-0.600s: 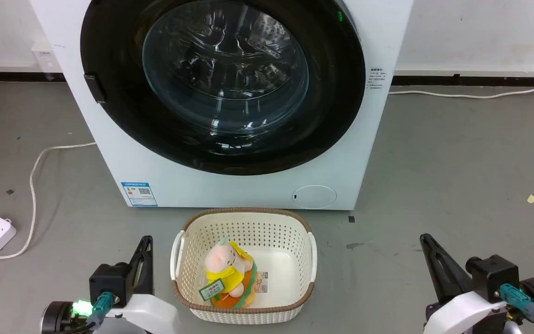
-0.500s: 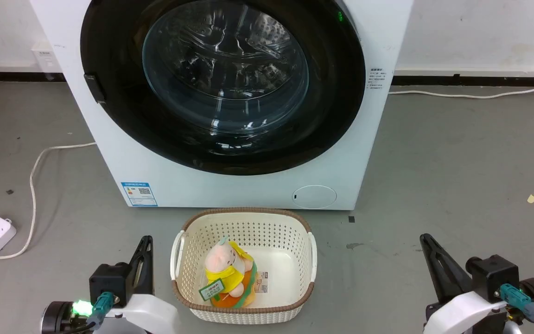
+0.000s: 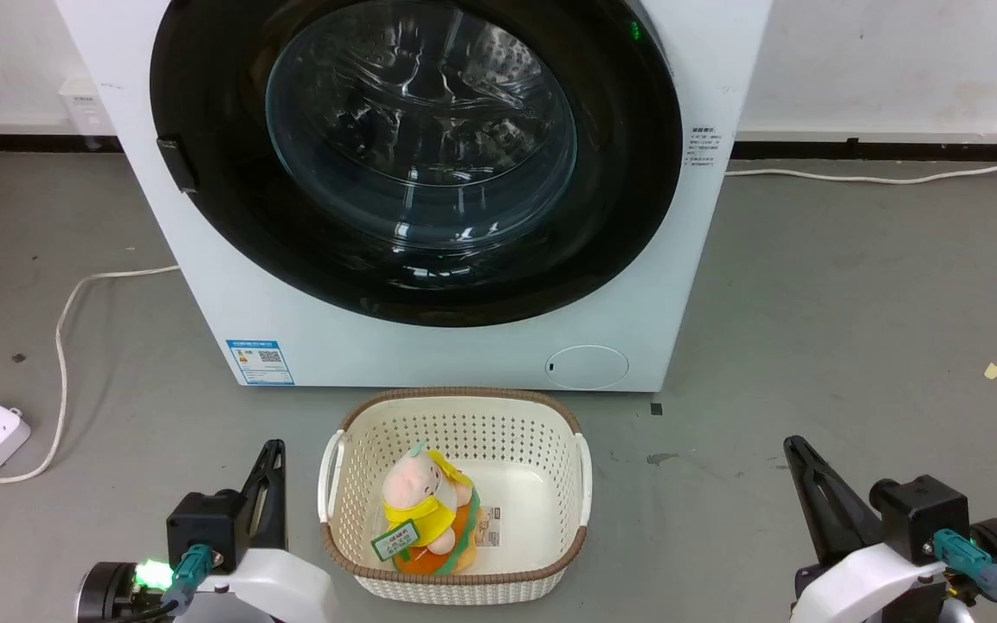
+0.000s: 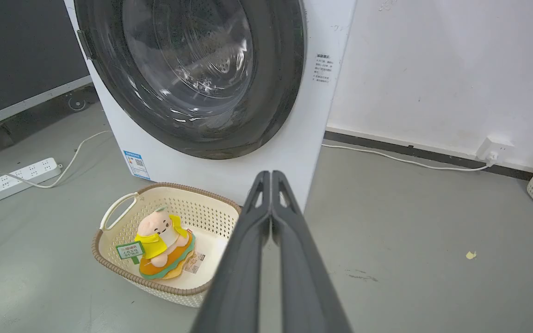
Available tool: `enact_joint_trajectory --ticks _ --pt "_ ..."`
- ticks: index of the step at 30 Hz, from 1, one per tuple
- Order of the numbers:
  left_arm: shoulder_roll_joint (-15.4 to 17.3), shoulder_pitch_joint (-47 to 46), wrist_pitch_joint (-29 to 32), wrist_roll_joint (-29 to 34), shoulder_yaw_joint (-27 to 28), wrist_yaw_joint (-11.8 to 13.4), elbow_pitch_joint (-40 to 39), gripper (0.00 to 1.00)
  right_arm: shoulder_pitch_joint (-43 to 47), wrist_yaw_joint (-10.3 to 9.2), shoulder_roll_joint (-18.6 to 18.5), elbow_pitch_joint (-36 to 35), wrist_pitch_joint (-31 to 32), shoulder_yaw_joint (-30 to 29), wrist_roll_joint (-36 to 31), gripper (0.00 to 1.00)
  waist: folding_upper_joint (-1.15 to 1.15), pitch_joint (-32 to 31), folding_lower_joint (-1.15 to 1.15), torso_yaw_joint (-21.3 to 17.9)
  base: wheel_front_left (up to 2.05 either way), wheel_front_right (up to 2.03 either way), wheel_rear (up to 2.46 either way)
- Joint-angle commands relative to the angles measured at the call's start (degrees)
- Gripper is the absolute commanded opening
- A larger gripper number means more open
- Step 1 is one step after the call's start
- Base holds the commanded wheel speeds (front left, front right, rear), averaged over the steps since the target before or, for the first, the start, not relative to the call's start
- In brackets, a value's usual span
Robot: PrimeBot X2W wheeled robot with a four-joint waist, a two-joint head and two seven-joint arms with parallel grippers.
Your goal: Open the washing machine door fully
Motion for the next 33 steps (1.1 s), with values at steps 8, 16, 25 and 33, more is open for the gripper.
enact_joint_trajectory --ticks 8,16,25,33 --pt "0.1 -0.9 0.0 0.1 0.0 -0.3 -0.2 0.00 -0.7 -0.04 0.3 -0.3 0.0 0.0 -0.4 0.00 0.00 0.0 0.00 0.0 0.00 0.00 0.00" --pt "0.1 -0.9 0.0 0.1 0.0 -0.3 -0.2 0.00 -0.7 -0.04 0.3 -0.3 0.0 0.0 -0.4 0.00 0.00 0.0 0.00 0.0 0.00 0.00 0.00" --pt "0.0 0.0 -0.1 0.0 0.0 0.0 0.1 1.00 0.0 0.00 0.0 0.1 -0.1 0.1 0.1 1.00 0.00 0.0 0.00 0.0 0.00 0.00 0.00" --pt "0.0 0.1 -1.0 -0.1 -0.6 0.1 0.7 1.00 0.1 0.00 0.0 0.3 -1.0 0.0 1.2 1.00 0.00 -0.3 0.00 0.0 0.00 0.00 0.00"
